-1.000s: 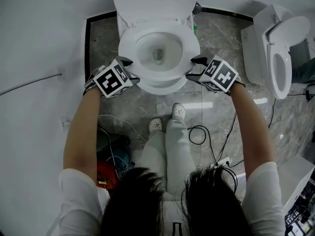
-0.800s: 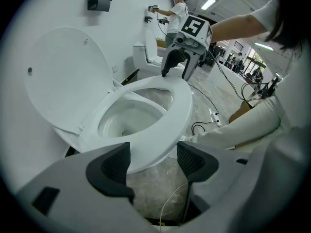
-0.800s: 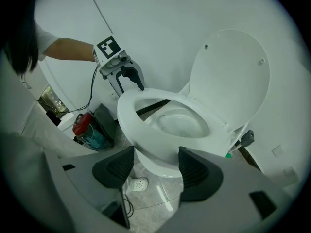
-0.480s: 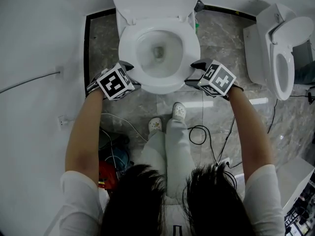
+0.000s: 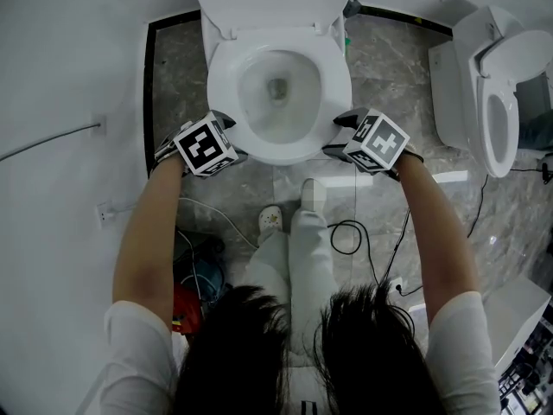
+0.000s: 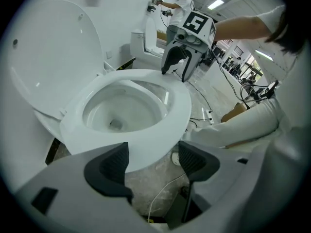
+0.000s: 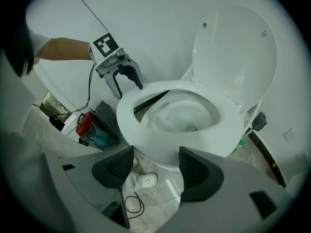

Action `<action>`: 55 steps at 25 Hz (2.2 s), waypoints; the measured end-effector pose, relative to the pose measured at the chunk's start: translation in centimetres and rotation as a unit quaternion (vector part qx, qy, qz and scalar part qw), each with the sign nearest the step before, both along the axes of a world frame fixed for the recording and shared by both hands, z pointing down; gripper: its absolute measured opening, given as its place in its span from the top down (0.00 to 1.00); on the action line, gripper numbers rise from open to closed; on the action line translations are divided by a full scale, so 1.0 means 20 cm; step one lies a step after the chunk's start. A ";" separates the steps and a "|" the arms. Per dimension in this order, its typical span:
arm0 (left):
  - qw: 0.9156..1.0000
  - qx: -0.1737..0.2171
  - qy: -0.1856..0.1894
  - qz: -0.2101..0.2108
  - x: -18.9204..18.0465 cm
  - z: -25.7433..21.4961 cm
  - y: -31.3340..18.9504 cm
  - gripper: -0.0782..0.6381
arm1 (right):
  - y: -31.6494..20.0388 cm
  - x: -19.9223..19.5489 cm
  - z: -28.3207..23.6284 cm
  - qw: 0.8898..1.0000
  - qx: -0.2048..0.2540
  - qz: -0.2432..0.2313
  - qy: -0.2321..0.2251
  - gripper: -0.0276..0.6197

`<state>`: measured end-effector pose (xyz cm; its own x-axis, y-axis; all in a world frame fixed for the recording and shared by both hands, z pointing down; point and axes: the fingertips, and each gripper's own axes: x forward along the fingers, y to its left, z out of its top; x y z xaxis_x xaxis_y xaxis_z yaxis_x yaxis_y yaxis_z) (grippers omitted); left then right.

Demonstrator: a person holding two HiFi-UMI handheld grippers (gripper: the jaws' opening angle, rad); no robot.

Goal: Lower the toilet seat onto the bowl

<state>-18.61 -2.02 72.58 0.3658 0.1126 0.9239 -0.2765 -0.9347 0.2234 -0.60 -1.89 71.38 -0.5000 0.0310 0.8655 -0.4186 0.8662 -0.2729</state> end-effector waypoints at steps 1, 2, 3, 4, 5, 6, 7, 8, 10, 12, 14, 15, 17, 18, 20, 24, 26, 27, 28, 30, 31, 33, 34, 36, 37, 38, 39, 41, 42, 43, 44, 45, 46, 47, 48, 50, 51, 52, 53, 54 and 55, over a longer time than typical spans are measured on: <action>1.000 -0.004 0.000 -0.001 0.00 0.01 0.01 0.45 | 0.01 0.00 0.01 1.000 -0.005 0.001 0.002 0.50; 1.000 -0.009 0.000 -0.003 0.00 0.02 0.01 0.45 | 0.01 0.00 0.03 1.000 -0.012 0.004 0.002 0.50; 1.000 -0.013 0.000 -0.004 0.01 0.04 0.02 0.45 | 0.01 0.00 0.04 1.000 -0.019 0.008 0.001 0.50; 1.000 -0.016 0.001 -0.005 0.01 0.04 0.02 0.45 | 0.01 0.00 0.05 1.000 -0.026 0.014 -0.001 0.50; 1.000 -0.020 0.003 -0.007 0.02 0.05 0.02 0.45 | 0.01 0.00 0.06 0.999 -0.033 0.021 -0.003 0.50; 1.000 -0.023 0.005 -0.009 0.02 0.05 0.01 0.45 | 0.00 0.00 0.07 0.999 -0.039 0.030 -0.004 0.50; 1.000 -0.028 0.007 -0.013 0.03 0.06 0.01 0.45 | -0.01 0.00 0.09 0.998 -0.042 0.039 -0.004 0.50; 0.999 -0.034 0.008 -0.021 0.02 0.08 0.02 0.45 | -0.02 0.00 0.10 0.998 -0.044 0.048 -0.004 0.50; 0.998 -0.046 0.015 -0.044 0.02 0.12 0.02 0.45 | -0.03 0.01 0.13 0.997 -0.047 0.064 -0.001 0.50; 0.995 -0.058 0.030 -0.076 0.02 0.14 0.01 0.45 | -0.04 0.01 0.16 0.995 -0.051 0.081 0.000 0.50; 0.991 -0.066 0.044 -0.106 0.03 0.16 0.00 0.45 | -0.05 0.00 0.19 0.994 -0.056 0.097 0.000 0.50; 0.990 -0.067 0.050 -0.117 0.03 0.16 -0.01 0.45 | -0.05 0.00 0.21 0.993 -0.057 0.104 0.000 0.50; 0.987 -0.067 0.059 -0.133 0.05 0.16 -0.02 0.45 | -0.05 0.00 0.23 0.992 -0.057 0.116 0.002 0.51; 0.986 -0.067 0.060 -0.141 0.05 0.17 -0.03 0.45 | -0.06 0.01 0.24 0.991 -0.056 0.123 0.003 0.52; 0.984 -0.068 0.060 -0.155 0.05 0.19 -0.03 0.45 | -0.08 0.01 0.26 0.989 -0.055 0.140 0.002 0.56; 0.978 -0.071 0.059 -0.189 0.05 0.24 -0.04 0.46 | -0.09 0.01 0.30 0.983 -0.064 0.172 -0.001 0.57; 0.973 -0.072 0.063 -0.212 0.05 0.27 -0.05 0.48 | -0.10 0.01 0.33 0.980 -0.069 0.186 0.000 0.58; 0.969 -0.073 0.066 -0.225 0.05 0.28 -0.05 0.48 | -0.10 0.02 0.34 0.979 -0.070 0.192 0.000 0.58; 0.966 -0.075 0.070 -0.239 0.04 0.28 -0.06 0.49 | -0.11 0.02 0.35 0.978 -0.070 0.199 0.001 0.59; 0.958 -0.081 0.077 -0.264 0.04 0.30 -0.07 0.50 | -0.11 0.03 0.37 0.975 -0.069 0.213 0.006 0.62; 0.955 -0.084 0.079 -0.274 0.04 0.31 -0.08 0.51 | -0.12 0.04 0.38 0.973 -0.068 0.221 0.009 0.64; 0.951 -0.086 0.080 -0.287 0.04 0.33 -0.08 0.52 | -0.12 0.05 0.41 0.970 -0.067 0.234 0.013 0.67; 0.950 -0.086 0.079 -0.290 0.03 0.34 -0.08 0.52 | -0.12 0.06 0.42 0.968 -0.067 0.240 0.014 0.68; 0.949 -0.083 0.075 -0.296 0.03 0.37 -0.08 0.54 | -0.12 0.07 0.44 0.966 -0.067 0.250 0.017 0.70; 0.948 -0.081 0.074 -0.299 0.03 0.38 -0.09 0.55 | -0.12 0.07 0.45 0.965 -0.066 0.254 0.019 0.71; 0.947 -0.079 0.073 -0.302 0.02 0.39 -0.09 0.56 | -0.13 0.07 0.47 0.964 -0.065 0.258 0.022 0.72; 0.946 -0.078 0.072 -0.306 0.02 0.40 -0.10 0.58 | -0.13 0.08 0.48 0.963 -0.064 0.261 0.025 0.73; 0.941 -0.077 0.072 -0.321 0.00 0.42 -0.11 0.61 | -0.14 0.09 0.50 0.961 -0.061 0.267 0.032 0.77; 0.938 -0.078 0.073 -0.331 0.00 0.43 -0.11 0.63 | -0.15 0.10 0.51 0.960 -0.060 0.270 0.035 0.79; 0.934 -0.078 0.074 -0.341 -0.01 0.44 -0.12 0.64 | -0.15 0.10 0.52 0.959 -0.059 0.275 0.037 0.81; 0.930 -0.077 0.074 -0.353 -0.01 0.46 -0.13 0.66 | -0.16 0.11 0.53 0.957 -0.060 0.281 0.038 0.82; 0.925 -0.077 0.073 -0.364 -0.02 0.47 -0.13 0.69 | -0.16 0.12 0.54 0.955 -0.062 0.289 0.039 0.83; 0.921 -0.078 0.071 -0.375 -0.04 0.48 -0.14 0.72 | -0.17 0.12 0.55 0.951 -0.065 0.298 0.039 0.84; 0.916 -0.080 0.069 -0.387 -0.05 0.49 -0.15 0.75 | -0.17 0.12 0.56 0.948 -0.069 0.308 0.040 0.85; 0.911 -0.083 0.068 -0.399 -0.07 0.50 -0.15 0.77 | -0.17 0.12 0.57 0.945 -0.073 0.316 0.041 0.87; 0.900 -0.091 0.069 -0.420 -0.09 0.52 -0.16 0.81 | -0.18 0.13 0.59 0.942 -0.075 0.325 0.044 0.88; 0.896 -0.093 0.069 -0.428 -0.09 0.53 -0.16 0.82 | -0.18 0.14 0.59 0.941 -0.074 0.326 0.047 0.89; 0.894 -0.093 0.067 -0.432 -0.10 0.54 -0.16 0.84 | -0.19 0.14 0.60 0.942 -0.072 0.325 0.049 0.90; 0.894 -0.092 0.065 -0.434 -0.10 0.55 -0.17 0.86 | -0.19 0.15 0.61 0.942 -0.071 0.325 0.052 0.90; 0.894 -0.090 0.063 -0.435 -0.10 0.56 -0.17 0.87 | -0.19 0.15 0.62 0.941 -0.071 0.326 0.053 0.91; 0.894 -0.089 0.060 -0.435 -0.10 0.57 -0.17 0.87 | -0.19 0.15 0.63 0.940 -0.072 0.328 0.054 0.91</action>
